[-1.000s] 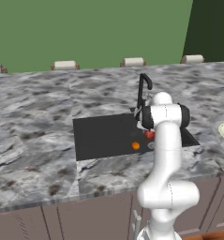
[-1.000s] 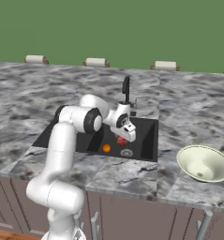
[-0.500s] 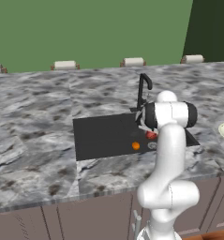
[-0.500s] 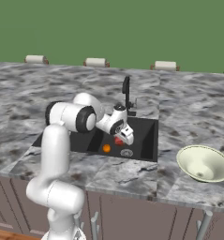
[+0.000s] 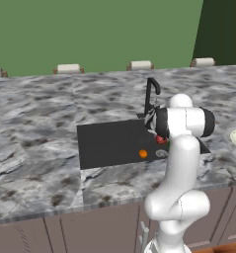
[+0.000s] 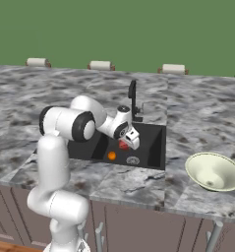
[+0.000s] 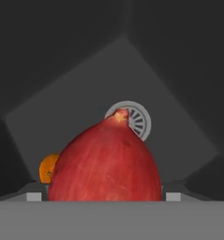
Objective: Remove the onion and tangerine from the sink. Then move the bowl and cup from the counter to the sink for washing.
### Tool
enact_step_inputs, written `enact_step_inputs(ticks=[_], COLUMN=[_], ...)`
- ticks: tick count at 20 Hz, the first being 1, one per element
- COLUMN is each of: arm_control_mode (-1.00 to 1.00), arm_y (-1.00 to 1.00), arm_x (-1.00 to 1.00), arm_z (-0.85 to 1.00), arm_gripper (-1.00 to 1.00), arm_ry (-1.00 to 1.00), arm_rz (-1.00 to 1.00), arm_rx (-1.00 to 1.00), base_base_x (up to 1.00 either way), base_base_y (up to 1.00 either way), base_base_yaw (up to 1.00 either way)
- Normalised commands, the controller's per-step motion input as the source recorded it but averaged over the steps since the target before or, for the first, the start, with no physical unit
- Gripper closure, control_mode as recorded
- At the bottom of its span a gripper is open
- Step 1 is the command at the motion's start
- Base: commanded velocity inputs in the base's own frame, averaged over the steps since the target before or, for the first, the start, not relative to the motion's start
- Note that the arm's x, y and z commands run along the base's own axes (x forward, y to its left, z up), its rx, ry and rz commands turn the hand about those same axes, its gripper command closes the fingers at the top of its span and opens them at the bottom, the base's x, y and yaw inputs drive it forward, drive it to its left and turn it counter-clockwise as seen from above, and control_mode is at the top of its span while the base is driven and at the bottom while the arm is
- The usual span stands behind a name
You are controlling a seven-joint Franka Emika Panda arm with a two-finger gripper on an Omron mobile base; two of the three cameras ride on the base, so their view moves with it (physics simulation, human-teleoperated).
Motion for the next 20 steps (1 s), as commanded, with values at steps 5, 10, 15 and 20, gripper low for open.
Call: enact_step_inputs(ticks=[5,10,15,20], arm_control_mode=[-1.00,-1.00,-1.00,-1.00], arm_y=[0.00,0.04,0.10,0.15], arm_x=[-0.21,-0.29,-0.27,-0.27], arm_z=[0.33,0.26,0.26,0.25], arm_gripper=[1.00,1.00,1.00,1.00], arm_ry=[0.00,0.00,-0.03,0.00], arm_rz=[0.00,0.00,0.00,0.00], arm_rx=[0.00,0.00,-0.05,-0.05], base_base_x=[0.00,0.00,0.00,0.00], base_base_y=[0.00,0.00,0.00,0.00], base_base_yaw=[0.00,0.00,0.00,0.00])
